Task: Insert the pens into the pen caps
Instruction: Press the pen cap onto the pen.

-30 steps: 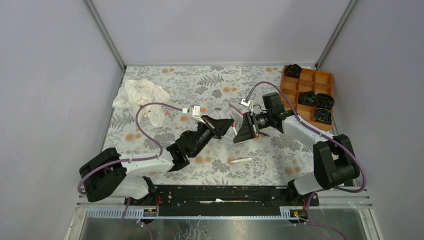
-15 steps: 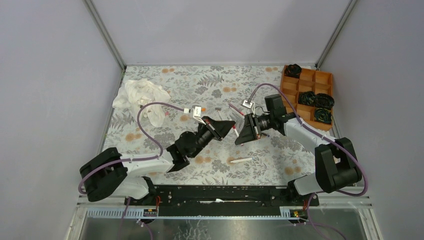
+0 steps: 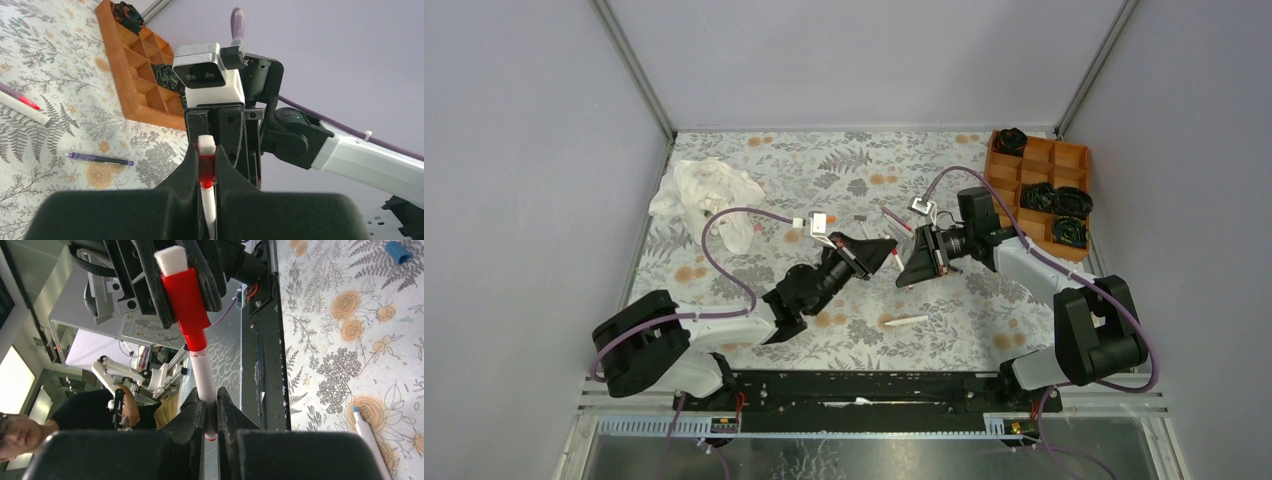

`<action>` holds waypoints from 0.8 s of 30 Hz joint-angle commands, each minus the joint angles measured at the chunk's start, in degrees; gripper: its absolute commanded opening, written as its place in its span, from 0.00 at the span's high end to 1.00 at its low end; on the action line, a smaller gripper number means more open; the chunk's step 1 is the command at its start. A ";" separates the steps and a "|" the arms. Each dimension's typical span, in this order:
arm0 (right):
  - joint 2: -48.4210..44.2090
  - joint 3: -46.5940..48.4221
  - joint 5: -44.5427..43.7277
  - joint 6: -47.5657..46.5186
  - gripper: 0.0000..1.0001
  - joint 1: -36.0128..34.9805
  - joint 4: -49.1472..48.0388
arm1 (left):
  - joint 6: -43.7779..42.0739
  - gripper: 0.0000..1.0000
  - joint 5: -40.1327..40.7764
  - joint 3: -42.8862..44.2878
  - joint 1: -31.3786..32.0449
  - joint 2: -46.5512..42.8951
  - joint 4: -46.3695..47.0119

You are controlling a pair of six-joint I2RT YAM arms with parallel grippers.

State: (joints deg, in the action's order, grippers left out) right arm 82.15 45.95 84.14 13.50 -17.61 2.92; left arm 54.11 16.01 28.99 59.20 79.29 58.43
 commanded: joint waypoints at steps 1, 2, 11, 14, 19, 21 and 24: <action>1.23 6.28 -12.05 8.64 1.00 3.81 -23.64 | 2.68 1.00 -40.05 -2.63 14.55 2.58 -12.42; 0.97 6.56 -13.13 7.18 1.00 3.81 -21.56 | 2.42 1.00 -41.19 -2.56 14.54 2.46 -12.31; -0.71 9.80 -16.84 -4.92 1.00 3.92 -8.61 | 2.25 1.00 -38.70 -4.18 9.90 -4.73 -19.24; -2.34 7.96 -16.82 -2.86 1.00 3.90 -10.31 | 1.80 1.00 -29.52 -4.27 5.82 -8.44 -24.54; -4.68 5.73 -16.34 -1.94 1.00 2.93 -11.68 | -0.99 1.00 -25.23 0.86 4.37 -6.45 -23.83; -5.16 5.67 -16.71 -2.53 1.00 2.31 -11.47 | -0.86 1.00 -28.03 2.51 3.34 -4.12 -20.91; -5.30 9.28 -20.53 -9.66 1.00 2.24 -1.42 | -3.13 1.00 -33.77 5.99 3.34 -1.07 -20.25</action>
State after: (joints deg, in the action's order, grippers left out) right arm 77.52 46.11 80.14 7.73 -16.56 3.38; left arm 51.94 11.77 32.49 57.45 72.88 45.80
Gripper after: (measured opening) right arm 0.085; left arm 0.064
